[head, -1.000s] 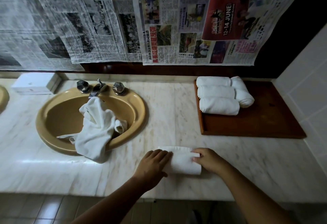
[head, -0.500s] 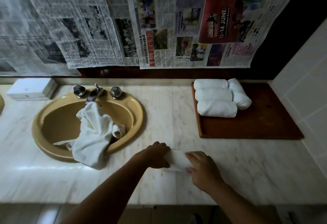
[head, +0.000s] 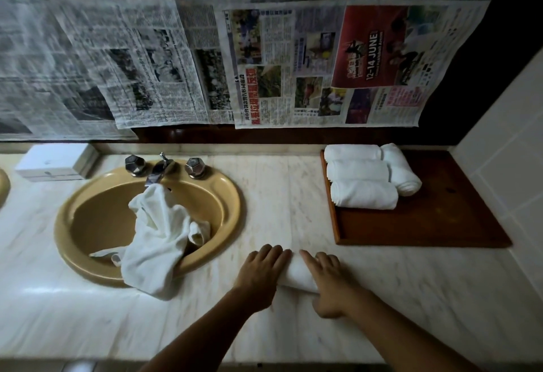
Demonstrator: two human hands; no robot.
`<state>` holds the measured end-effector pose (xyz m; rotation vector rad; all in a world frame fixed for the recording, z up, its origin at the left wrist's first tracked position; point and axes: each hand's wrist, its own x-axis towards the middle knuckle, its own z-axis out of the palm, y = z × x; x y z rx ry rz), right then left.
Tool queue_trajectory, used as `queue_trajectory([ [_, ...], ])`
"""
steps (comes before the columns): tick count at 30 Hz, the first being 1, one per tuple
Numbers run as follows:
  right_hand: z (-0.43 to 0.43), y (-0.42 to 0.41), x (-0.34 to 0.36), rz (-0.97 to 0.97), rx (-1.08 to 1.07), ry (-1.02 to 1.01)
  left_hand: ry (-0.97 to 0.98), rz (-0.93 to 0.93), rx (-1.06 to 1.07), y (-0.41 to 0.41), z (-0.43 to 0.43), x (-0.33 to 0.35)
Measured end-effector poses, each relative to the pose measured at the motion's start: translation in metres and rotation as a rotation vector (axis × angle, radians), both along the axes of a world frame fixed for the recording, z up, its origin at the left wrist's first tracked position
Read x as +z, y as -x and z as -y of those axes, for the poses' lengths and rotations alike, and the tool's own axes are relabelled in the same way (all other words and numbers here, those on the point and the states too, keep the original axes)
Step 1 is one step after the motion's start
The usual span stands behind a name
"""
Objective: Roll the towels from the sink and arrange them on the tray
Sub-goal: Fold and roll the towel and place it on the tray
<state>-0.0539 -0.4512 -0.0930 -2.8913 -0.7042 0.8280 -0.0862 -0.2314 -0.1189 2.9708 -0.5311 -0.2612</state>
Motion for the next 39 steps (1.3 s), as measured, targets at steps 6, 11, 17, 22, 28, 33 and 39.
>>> queue_trajectory([
  [6, -0.006, -0.019, -0.015, 0.068, -0.053, -0.028, -0.012, -0.104, 0.014, -0.024, -0.003, 0.007],
  [11, -0.005, -0.040, -0.005, 0.011, -0.014, -0.081, -0.085, -0.248, 0.000, -0.050, -0.004, 0.021],
  [17, 0.078, -0.080, 0.037, -0.102, -0.018, -0.141, -0.079, -0.318, -0.073, -0.096, 0.069, 0.053],
  [22, 0.223, -0.153, 0.065, 0.005, -0.286, -0.257, 0.122, 0.010, -0.216, -0.187, 0.198, 0.069],
  [28, 0.358, -0.281, 0.079, 0.422, -0.358, -0.020, 0.131, 0.062, -0.236, -0.343, 0.352, 0.095],
  [33, 0.370, -0.362, 0.047, 0.618, -0.391, 0.080, 0.041, 0.075, -0.144, -0.419, 0.394, 0.071],
  [39, 0.370, -0.403, -0.008, 0.811, -0.308, 0.177, -0.021, 0.116, -0.153, -0.453, 0.397, 0.034],
])
